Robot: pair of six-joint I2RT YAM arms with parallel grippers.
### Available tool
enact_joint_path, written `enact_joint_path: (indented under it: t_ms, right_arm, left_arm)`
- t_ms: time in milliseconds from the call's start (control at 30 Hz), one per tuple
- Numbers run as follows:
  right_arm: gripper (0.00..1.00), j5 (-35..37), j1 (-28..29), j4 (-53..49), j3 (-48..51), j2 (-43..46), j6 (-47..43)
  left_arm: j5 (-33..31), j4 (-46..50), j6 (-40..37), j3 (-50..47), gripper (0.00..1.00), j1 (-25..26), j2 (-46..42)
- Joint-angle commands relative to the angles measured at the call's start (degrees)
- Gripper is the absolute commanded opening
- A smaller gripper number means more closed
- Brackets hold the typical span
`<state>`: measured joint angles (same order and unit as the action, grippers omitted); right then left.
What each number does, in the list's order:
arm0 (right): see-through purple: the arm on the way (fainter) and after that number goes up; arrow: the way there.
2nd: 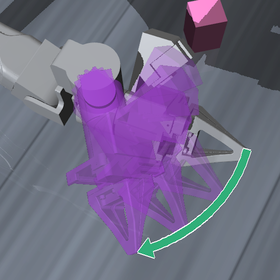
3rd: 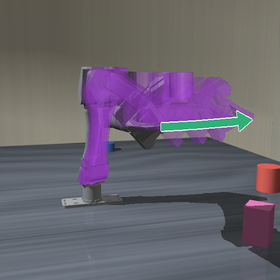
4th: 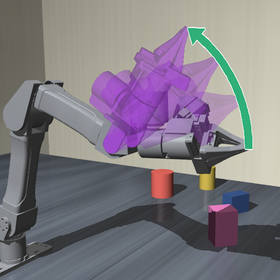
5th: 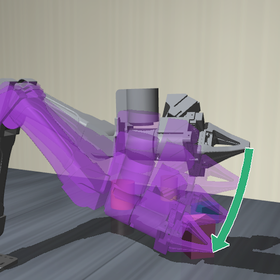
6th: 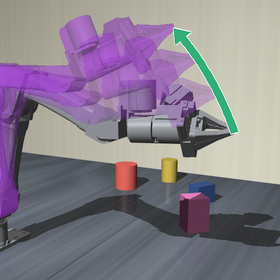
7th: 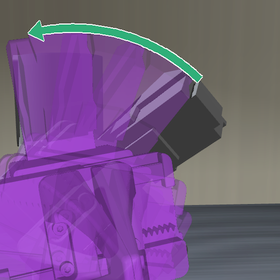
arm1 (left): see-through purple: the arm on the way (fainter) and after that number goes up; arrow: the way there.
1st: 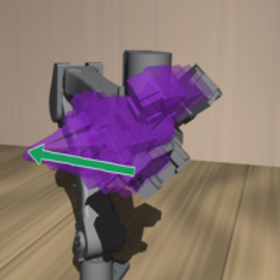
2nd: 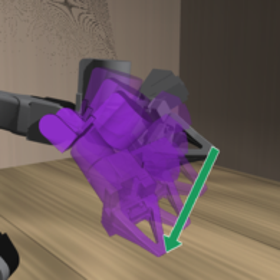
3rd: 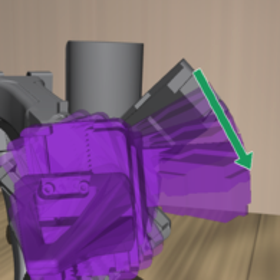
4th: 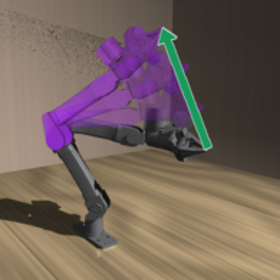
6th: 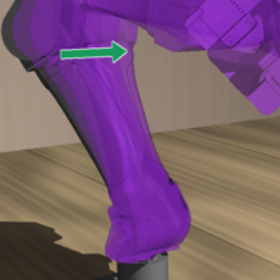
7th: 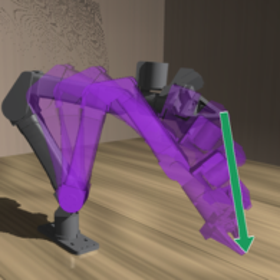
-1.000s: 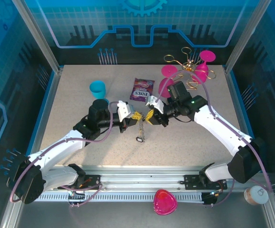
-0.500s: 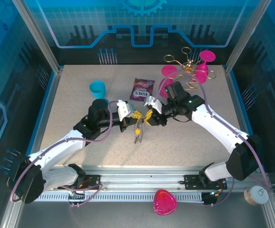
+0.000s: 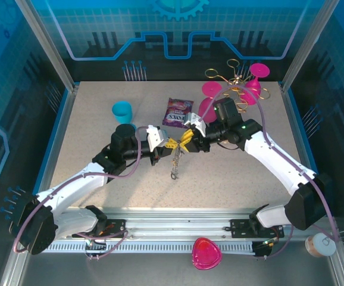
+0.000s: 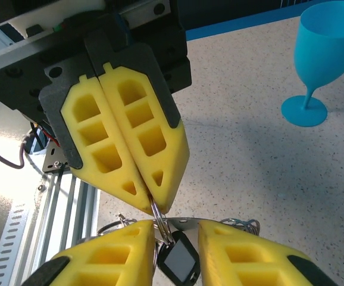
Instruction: Put the keys on the keyring
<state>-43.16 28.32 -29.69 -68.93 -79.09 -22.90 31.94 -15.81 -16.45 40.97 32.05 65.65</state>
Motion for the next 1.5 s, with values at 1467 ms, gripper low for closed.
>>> enact_joint_path:
  t_ms: [1467]
  right_arm:
    - [0.0, 10.96, 3.19, -15.88, -6.55, -0.99, -14.96]
  left_arm:
    - [-2.01, 15.64, -8.72, 4.11, 0.34, -0.58, -2.82]
